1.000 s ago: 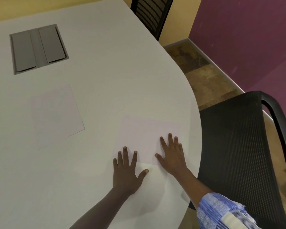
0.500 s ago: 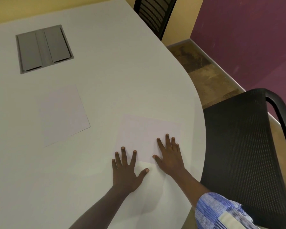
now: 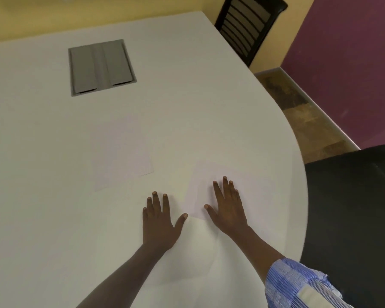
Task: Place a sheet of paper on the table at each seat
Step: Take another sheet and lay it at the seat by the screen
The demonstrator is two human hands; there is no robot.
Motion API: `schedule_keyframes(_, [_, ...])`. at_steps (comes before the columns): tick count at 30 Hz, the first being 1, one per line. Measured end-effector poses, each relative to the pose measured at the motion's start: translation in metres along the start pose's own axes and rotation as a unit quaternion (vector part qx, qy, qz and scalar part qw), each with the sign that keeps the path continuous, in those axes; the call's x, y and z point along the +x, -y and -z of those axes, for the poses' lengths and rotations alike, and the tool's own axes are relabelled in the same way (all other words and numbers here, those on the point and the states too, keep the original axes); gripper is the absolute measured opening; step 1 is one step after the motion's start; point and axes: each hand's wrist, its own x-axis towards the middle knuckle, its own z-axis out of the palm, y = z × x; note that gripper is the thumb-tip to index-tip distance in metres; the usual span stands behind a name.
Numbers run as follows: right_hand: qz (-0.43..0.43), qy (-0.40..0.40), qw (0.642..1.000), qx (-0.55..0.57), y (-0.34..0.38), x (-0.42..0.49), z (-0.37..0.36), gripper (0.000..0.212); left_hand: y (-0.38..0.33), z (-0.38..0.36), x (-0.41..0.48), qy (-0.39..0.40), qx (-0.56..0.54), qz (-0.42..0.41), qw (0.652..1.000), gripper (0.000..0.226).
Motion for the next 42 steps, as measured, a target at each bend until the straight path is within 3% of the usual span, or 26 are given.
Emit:
schedule_keyframes(5, [0.056,0.039,0.998,0.002,0.075,0.043,-0.017,0.081,0.069,0.031,0.022,-0.025,-0.086,0.128,0.988,0.093])
schedule_keyframes(13, [0.084,0.089,0.992,0.029,0.163,0.106,-0.041,0.078,0.142,0.065,0.075,-0.061,-0.267,0.267,0.924,0.081])
schedule_keyframes(22, [0.064,0.086,0.994,-0.006,0.205,0.145,-0.054,0.078,0.152,0.066,0.121,-0.105,-0.365,0.31,0.872,0.079])
schedule_keyframes(25, [0.071,0.082,0.994,-0.016,0.213,0.148,-0.057,0.077,0.156,0.071,0.131,-0.12,-0.403,0.348,0.838,0.076])
schedule_keyframes(30, [0.064,0.081,0.994,-0.027,0.219,0.149,-0.058,0.075,0.177,0.079,0.144,-0.133,-0.498,0.415,0.75,0.064])
schedule_keyframes(35, [0.086,0.082,0.993,-0.023,0.224,0.15,-0.058,0.073,0.196,0.08,0.148,-0.146,-0.489,0.412,0.755,0.03])
schedule_keyframes(42, [0.097,0.086,0.991,-0.02,0.236,0.146,-0.058,0.072,0.213,0.085,0.139,-0.193,-0.448,0.416,0.767,0.015])
